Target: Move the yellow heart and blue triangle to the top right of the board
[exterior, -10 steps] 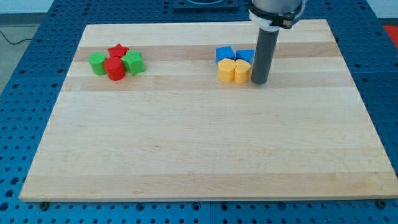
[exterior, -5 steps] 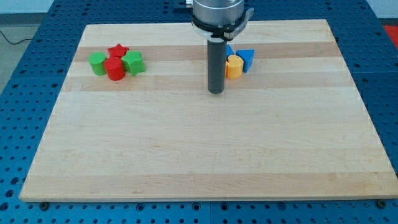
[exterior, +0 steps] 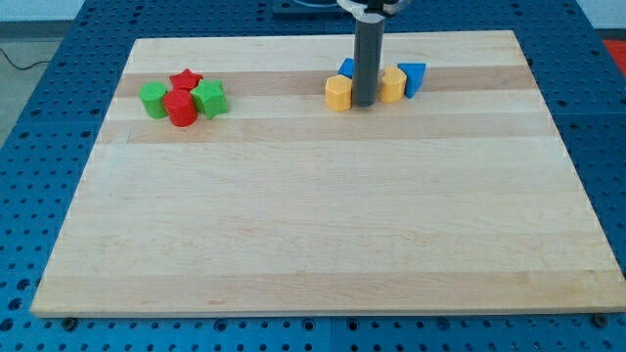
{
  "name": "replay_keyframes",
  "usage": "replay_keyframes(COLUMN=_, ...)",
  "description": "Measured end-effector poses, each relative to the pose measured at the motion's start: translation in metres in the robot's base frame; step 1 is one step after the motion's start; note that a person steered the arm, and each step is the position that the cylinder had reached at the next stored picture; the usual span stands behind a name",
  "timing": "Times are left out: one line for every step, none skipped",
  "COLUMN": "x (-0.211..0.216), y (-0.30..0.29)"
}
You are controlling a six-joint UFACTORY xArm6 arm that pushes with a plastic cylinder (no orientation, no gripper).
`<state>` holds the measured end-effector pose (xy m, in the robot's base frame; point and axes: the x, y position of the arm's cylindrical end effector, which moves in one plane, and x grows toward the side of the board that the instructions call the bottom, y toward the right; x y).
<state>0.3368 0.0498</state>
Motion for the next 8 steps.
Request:
replay_keyframes(x=-0.003, y=0.021)
replay_keyframes(x=-0.015, y=0.052)
replay_keyframes(x=-0.031, y=0.074)
replay_keyframes(x=-0.039, y=0.085)
replay_keyframes(x=-0.036, y=0.083)
replay_keyframes(x=-0.012, y=0.078)
replay_keyframes(x=-0.009, y=0.094)
replay_keyframes(x=-0.021, y=0.109)
